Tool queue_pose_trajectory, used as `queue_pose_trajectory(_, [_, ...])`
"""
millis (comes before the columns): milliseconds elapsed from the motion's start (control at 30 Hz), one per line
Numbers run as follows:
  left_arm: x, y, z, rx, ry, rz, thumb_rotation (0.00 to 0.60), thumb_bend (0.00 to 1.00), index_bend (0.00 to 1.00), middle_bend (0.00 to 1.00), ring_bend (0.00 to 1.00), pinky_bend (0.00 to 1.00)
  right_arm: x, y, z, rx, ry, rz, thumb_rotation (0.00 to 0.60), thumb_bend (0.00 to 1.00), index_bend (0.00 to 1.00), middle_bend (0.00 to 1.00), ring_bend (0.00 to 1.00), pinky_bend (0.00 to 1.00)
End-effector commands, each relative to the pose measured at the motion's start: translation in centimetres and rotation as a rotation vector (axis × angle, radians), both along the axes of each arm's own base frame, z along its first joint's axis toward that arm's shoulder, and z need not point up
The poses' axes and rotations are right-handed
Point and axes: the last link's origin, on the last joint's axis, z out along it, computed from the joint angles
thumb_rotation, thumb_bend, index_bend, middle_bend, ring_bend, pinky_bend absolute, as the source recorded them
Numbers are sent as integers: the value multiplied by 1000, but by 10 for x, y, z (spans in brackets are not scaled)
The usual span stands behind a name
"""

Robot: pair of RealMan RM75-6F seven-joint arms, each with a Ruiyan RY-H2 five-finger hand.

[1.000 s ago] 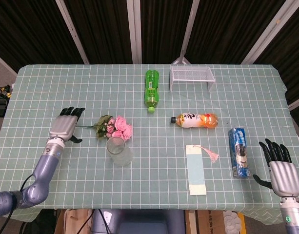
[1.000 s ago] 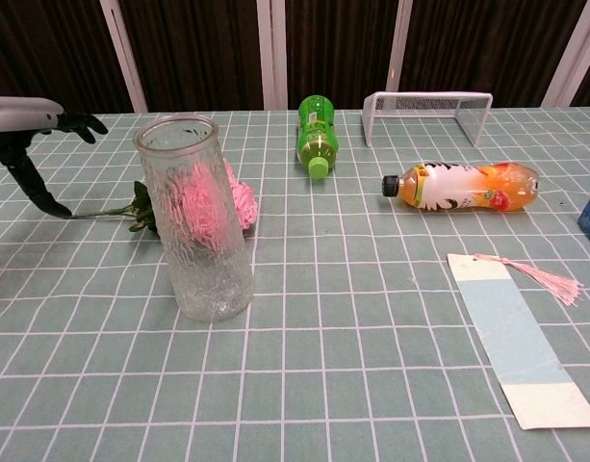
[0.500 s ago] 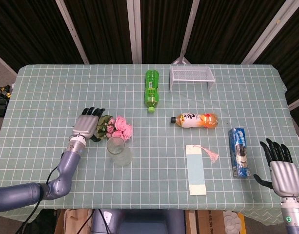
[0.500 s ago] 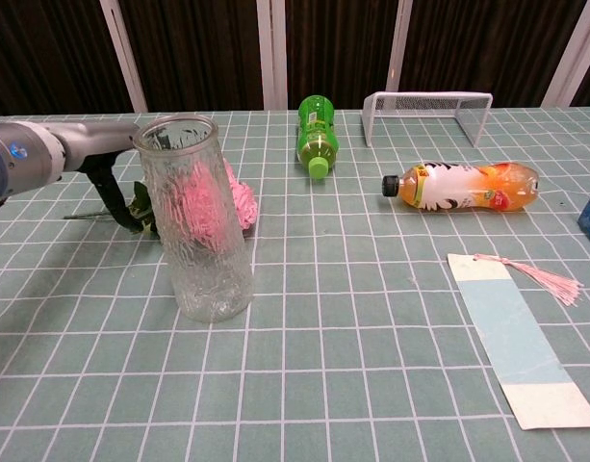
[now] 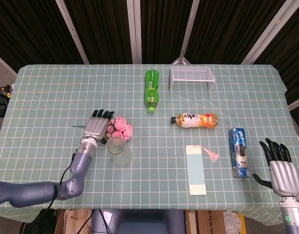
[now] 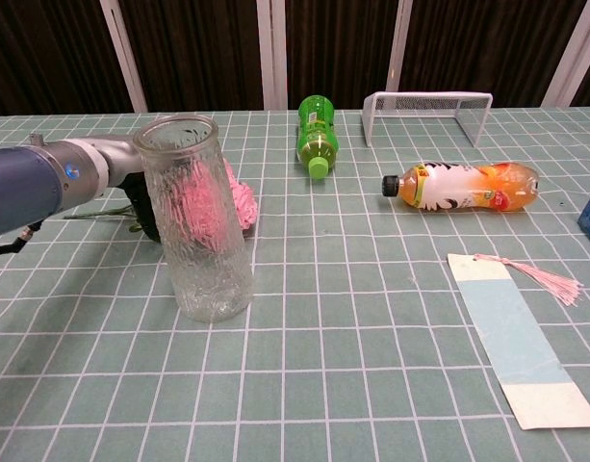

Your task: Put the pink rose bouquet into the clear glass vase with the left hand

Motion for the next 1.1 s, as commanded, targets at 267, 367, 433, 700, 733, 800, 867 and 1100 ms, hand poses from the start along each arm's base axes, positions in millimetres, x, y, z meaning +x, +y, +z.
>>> queue_pose_trajectory(267, [6,7,-13,14,26,-7,600,249,155,189,24,86,-1,-1,-1,3,-1,-4,600,189,88,37,0,0])
queue_pose_trajectory(367, [10,7,-16,24,37,-39,600,324,205,271,89,167,0,-1,-2,5,-3,-3,600,189,88,36,0,0])
queue_pose_trajectory(433, [11,7,-17,34,40,-50,600,336,223,294,110,190,0,-1,-3,8,-3,-3,600,188,88,36,0,0])
queue_pose_trajectory(700, [11,5,-24,32,70,-56,600,356,274,351,166,231,-1,-1,-2,5,-11,-4,600,189,88,36,0,0])
queue_pose_trajectory(733, [11,5,-25,32,70,-55,600,368,280,352,166,231,-1,-1,-1,3,-12,-5,600,189,87,36,0,0])
queue_pose_trajectory(800, [11,4,-27,29,74,-57,600,396,295,360,172,234,-1,0,0,-1,-14,-7,600,189,87,36,0,0])
queue_pose_trajectory(867, [10,4,-29,23,78,-65,600,449,322,387,194,248,-1,0,0,-5,-15,-8,600,189,88,36,0,0])
queue_pose_trajectory(1100, [11,6,-26,63,79,-97,600,536,413,490,292,330,0,0,0,-5,-18,-5,600,189,88,36,0,0])
